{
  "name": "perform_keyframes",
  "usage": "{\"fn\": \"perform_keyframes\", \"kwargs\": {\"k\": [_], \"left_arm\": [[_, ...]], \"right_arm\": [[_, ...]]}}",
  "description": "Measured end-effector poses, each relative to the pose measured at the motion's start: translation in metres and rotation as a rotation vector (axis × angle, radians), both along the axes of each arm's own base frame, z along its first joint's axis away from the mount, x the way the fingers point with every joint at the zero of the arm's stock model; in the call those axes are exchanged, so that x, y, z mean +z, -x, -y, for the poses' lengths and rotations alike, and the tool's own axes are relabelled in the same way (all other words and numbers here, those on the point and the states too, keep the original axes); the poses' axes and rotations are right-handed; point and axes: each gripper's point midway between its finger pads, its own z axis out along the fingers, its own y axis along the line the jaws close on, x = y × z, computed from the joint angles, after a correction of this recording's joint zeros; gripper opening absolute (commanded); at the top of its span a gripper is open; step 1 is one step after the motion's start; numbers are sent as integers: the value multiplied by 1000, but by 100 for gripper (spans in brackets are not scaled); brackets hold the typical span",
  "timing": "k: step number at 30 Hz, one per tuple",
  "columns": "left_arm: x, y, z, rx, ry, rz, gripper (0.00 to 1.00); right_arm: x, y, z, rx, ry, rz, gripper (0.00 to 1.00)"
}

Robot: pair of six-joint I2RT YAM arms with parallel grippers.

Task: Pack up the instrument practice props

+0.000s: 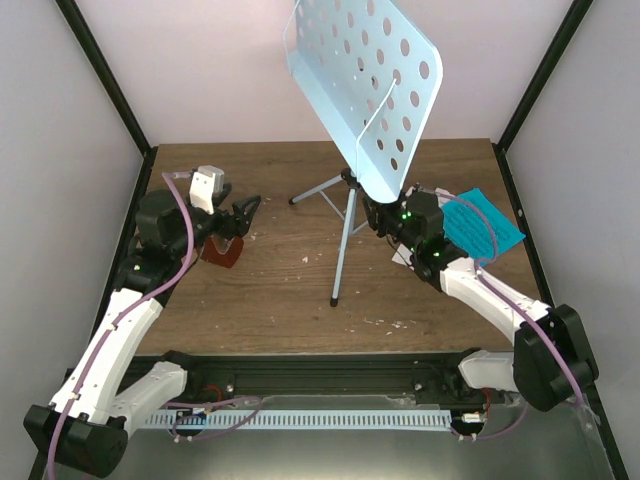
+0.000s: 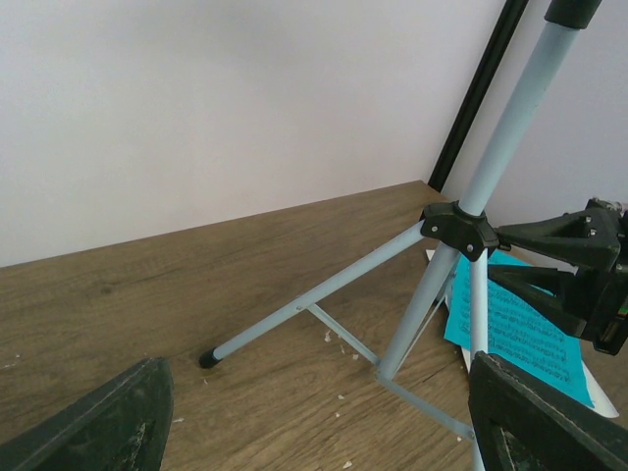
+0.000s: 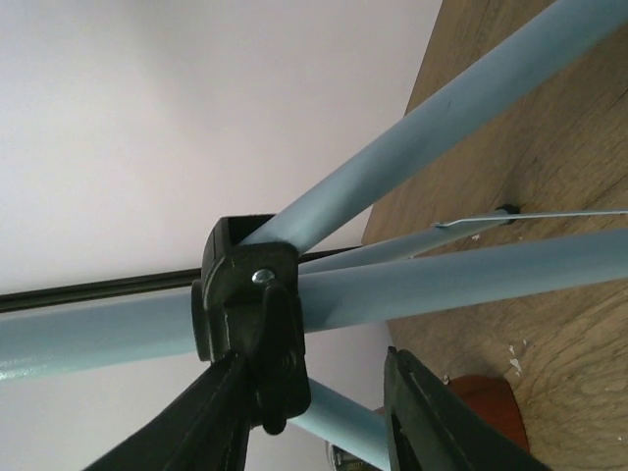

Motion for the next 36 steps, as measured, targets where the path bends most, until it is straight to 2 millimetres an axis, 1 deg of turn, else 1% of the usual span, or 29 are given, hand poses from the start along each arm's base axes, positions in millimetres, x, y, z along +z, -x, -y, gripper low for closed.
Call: {"fn": "perform_keyframes", "kwargs": {"k": [4,9,12,15,21,25,36], "left_arm": [[0,0,0,0,0,0,83],[0,0,0,0,0,0,83],[0,0,0,0,0,0,83],[0,0,0,0,0,0,83],[0,0,0,-1,0,0,83],[0,0,0,-3,1,-1,83],[-4,-3,2,-4,0,-16,83]], "right_arm": [[-1,-3,6,-24,21,10,34],[2,-5,10,-38,41,33,19],[6,-5,10,-39,40,52,8],[7,-5,10,-39,48,59,1],[8,-5,11,-27,129,122,1],[7,-5,11,-10,238,225,1],[4,-5,10,22,716,651,1]]}}
